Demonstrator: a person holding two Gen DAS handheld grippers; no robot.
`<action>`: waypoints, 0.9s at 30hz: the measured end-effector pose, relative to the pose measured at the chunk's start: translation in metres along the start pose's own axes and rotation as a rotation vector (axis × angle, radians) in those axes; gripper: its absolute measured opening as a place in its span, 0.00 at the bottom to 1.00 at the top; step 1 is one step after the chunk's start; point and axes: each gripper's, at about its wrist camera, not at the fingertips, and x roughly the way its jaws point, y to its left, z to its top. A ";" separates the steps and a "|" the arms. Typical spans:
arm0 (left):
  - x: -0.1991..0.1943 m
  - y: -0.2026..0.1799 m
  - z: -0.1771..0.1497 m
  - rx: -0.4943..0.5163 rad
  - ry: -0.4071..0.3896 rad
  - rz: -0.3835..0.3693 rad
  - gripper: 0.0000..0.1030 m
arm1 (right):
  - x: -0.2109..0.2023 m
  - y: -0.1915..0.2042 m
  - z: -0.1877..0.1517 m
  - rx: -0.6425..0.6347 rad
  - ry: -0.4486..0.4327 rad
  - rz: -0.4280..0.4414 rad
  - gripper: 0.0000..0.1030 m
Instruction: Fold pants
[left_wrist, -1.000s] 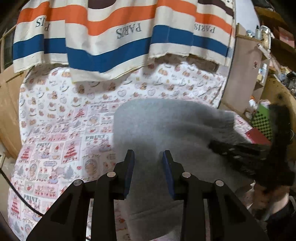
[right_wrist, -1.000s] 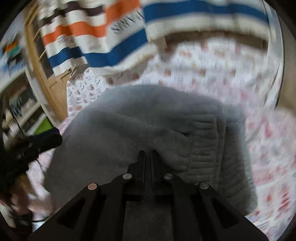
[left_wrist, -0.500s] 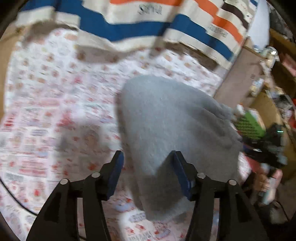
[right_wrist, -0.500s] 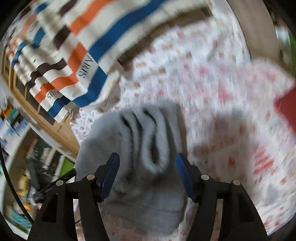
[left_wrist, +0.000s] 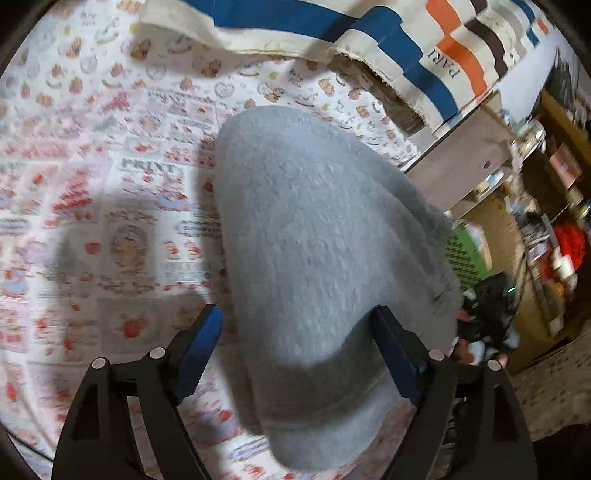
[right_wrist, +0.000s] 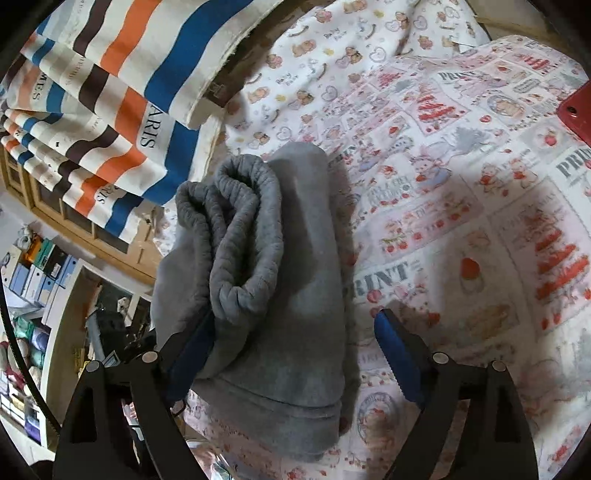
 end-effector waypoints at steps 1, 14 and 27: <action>0.004 0.002 0.002 -0.017 0.006 -0.024 0.82 | 0.002 -0.002 0.001 0.003 0.010 0.027 0.88; 0.025 0.008 0.009 -0.104 0.020 -0.138 0.86 | 0.020 0.014 0.014 0.014 0.085 0.168 1.00; 0.027 -0.008 0.009 0.012 0.003 -0.008 0.87 | 0.055 0.040 0.023 -0.058 0.217 -0.064 1.00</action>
